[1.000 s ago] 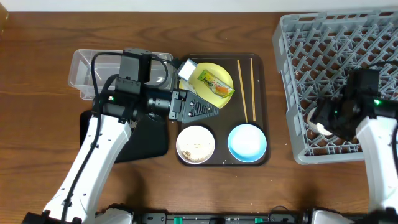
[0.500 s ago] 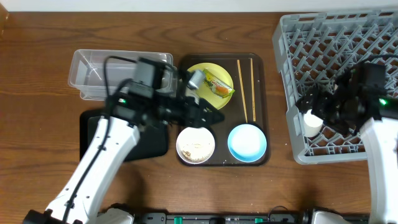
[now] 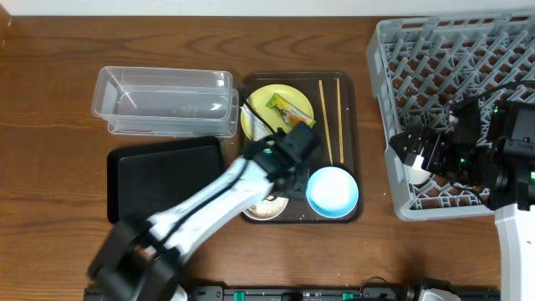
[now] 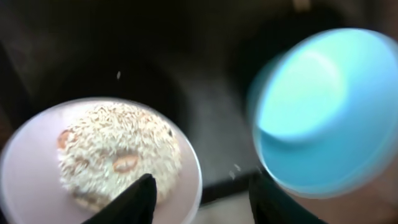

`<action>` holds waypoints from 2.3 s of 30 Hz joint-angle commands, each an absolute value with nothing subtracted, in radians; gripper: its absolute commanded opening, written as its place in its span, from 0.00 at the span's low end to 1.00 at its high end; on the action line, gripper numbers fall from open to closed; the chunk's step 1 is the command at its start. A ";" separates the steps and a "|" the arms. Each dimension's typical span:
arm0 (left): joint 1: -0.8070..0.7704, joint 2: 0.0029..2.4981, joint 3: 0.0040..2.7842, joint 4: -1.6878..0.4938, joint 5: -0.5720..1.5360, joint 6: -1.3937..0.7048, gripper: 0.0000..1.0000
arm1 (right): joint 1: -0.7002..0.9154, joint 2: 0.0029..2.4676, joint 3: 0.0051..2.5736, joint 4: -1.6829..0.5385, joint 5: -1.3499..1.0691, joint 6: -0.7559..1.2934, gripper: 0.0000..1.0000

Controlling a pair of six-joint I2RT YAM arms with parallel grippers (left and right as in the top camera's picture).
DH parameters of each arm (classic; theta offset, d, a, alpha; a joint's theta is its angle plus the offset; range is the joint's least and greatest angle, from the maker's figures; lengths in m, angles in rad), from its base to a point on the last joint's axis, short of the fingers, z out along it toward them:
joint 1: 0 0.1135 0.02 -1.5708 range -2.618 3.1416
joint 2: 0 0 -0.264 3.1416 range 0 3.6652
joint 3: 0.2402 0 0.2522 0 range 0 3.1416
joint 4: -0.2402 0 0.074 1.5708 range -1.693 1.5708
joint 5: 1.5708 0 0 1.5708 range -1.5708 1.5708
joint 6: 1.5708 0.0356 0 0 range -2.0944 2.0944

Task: Sort waste into correct bins and load items into the dishwasher rack

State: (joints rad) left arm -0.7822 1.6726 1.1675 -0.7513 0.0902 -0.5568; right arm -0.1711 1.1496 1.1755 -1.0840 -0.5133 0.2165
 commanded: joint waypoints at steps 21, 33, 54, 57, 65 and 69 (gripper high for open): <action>-0.791 1.726 1.216 -0.814 0.017 -0.598 0.06 | -0.183 1.143 1.189 -1.095 -0.531 0.167 0.99; -0.463 1.378 1.247 -0.937 0.331 -0.432 0.06 | -0.183 1.143 1.189 -1.093 -0.528 0.167 0.99; 0.427 1.458 0.846 -0.892 1.567 0.239 0.06 | -0.183 1.143 1.189 -1.092 -0.528 0.167 0.99; 0.437 1.502 0.835 -0.884 1.573 0.239 0.06 | -0.183 1.143 1.189 -1.092 -0.528 0.167 0.99; 0.459 1.538 0.835 -0.839 1.569 0.240 0.06 | -0.183 1.143 1.189 -1.093 -0.528 0.167 0.99; 0.483 1.540 0.835 -0.783 1.470 0.177 0.06 | -0.183 1.143 1.189 -1.092 -0.528 0.167 0.99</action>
State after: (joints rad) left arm 0.4637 1.5375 0.8379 -0.7845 1.4914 0.2050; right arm -0.1711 1.1500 1.1755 -1.0935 -0.5228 0.1780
